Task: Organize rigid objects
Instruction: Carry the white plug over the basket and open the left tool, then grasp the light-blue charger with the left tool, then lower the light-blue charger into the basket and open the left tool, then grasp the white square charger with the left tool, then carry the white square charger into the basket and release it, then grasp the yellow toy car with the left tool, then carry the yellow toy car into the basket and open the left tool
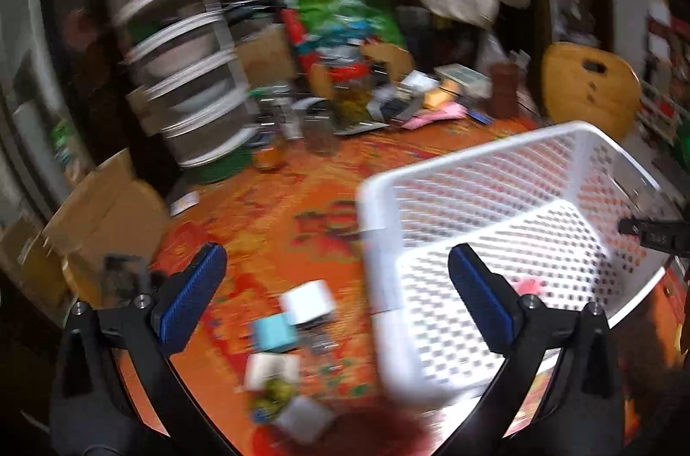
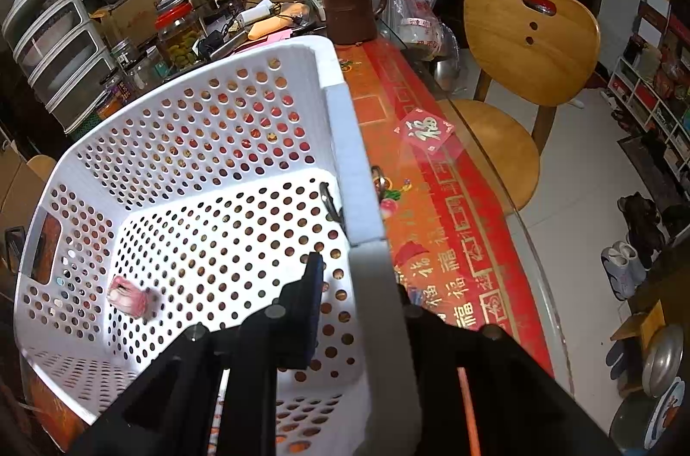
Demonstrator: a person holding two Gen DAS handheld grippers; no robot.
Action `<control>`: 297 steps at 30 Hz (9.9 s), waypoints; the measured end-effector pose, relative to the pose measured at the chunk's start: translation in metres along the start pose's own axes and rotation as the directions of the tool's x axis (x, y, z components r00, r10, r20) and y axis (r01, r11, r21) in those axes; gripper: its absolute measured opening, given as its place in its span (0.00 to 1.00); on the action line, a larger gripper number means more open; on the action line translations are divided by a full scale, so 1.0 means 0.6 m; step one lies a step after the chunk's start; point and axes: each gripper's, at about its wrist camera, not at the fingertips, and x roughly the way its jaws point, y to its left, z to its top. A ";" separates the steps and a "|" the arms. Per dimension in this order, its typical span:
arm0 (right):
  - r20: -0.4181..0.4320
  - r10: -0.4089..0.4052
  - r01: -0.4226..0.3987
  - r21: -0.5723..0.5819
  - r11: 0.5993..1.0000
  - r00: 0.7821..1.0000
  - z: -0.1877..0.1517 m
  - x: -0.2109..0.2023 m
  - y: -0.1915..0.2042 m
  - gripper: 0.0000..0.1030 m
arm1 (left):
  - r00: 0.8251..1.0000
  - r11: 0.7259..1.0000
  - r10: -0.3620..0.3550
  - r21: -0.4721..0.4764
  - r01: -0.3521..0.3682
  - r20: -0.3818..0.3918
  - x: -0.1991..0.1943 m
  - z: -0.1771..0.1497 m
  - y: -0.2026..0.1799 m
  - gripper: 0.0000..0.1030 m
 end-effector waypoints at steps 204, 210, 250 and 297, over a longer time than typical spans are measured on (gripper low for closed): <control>-0.056 -0.025 0.023 -0.031 0.999 0.998 0.006 0.007 0.005 0.18 | 0.965 0.946 -0.207 0.220 0.239 -0.160 0.100 0.079 -0.185 0.99; -0.057 -0.024 0.023 -0.031 0.999 0.998 0.006 0.006 0.005 0.18 | 0.942 0.947 -0.322 -0.007 0.323 -0.093 0.016 0.055 -0.027 0.99; -0.061 -0.031 0.029 -0.037 0.999 0.998 0.003 0.005 0.000 0.18 | 0.908 0.945 -0.211 -0.313 0.094 -0.363 0.161 -0.274 0.201 0.27; -0.060 -0.029 0.026 -0.037 0.999 0.998 0.006 0.005 0.007 0.19 | 0.934 0.943 -0.296 0.095 0.319 -0.200 0.097 0.110 -0.089 0.26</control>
